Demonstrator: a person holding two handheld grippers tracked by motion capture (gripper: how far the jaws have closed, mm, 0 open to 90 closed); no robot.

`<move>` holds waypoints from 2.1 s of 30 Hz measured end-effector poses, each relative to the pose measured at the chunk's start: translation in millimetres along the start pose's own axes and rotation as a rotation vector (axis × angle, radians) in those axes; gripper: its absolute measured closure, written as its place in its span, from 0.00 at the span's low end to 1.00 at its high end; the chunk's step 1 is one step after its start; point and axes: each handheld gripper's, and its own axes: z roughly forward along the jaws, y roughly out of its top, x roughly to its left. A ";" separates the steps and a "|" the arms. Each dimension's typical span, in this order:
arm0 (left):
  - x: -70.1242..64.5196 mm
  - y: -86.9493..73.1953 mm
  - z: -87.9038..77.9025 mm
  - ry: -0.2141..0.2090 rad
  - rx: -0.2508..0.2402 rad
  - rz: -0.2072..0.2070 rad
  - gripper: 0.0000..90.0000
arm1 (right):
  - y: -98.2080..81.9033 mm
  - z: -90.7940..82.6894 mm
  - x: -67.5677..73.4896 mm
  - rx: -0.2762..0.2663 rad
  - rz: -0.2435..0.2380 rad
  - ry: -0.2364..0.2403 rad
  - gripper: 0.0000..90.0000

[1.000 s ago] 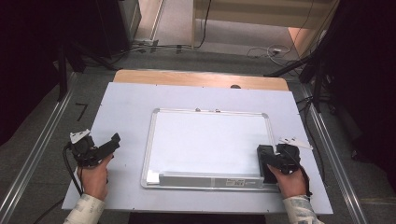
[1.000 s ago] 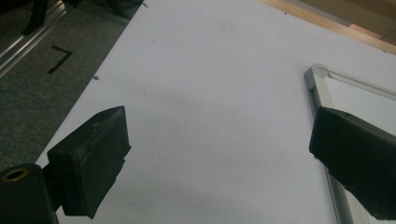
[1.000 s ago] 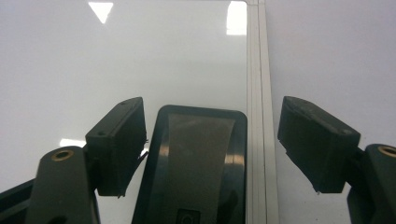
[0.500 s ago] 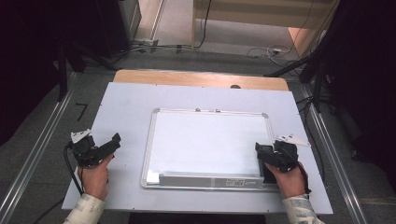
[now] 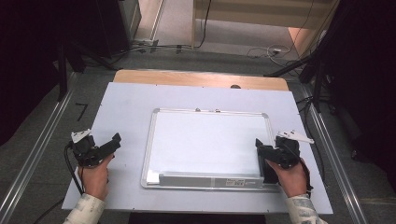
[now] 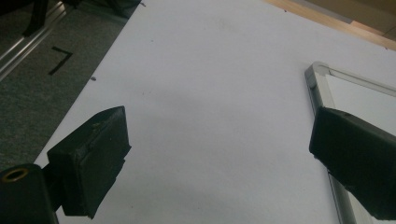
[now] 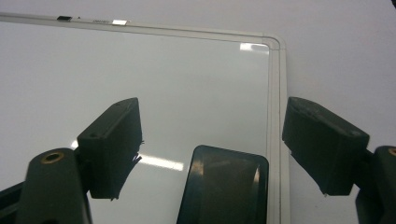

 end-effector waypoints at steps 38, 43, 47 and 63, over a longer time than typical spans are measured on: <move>-0.5 0.2 0.9 -0.002 0.002 0.006 0.06 | -6.4 -18.6 -45.2 -0.035 0.021 -0.054 0.10; -0.9 0.1 1.3 -0.001 0.001 0.007 0.06 | -8.5 -19.5 -50.8 -0.033 0.030 -0.062 0.10; -0.8 -0.1 1.6 0.000 0.001 0.007 0.06 | -10.5 -20.4 -55.7 -0.029 0.034 -0.068 0.10; -0.9 -0.1 1.4 0.003 0.002 0.008 0.06 | -17.9 -23.9 -69.8 -0.011 0.056 -0.096 0.10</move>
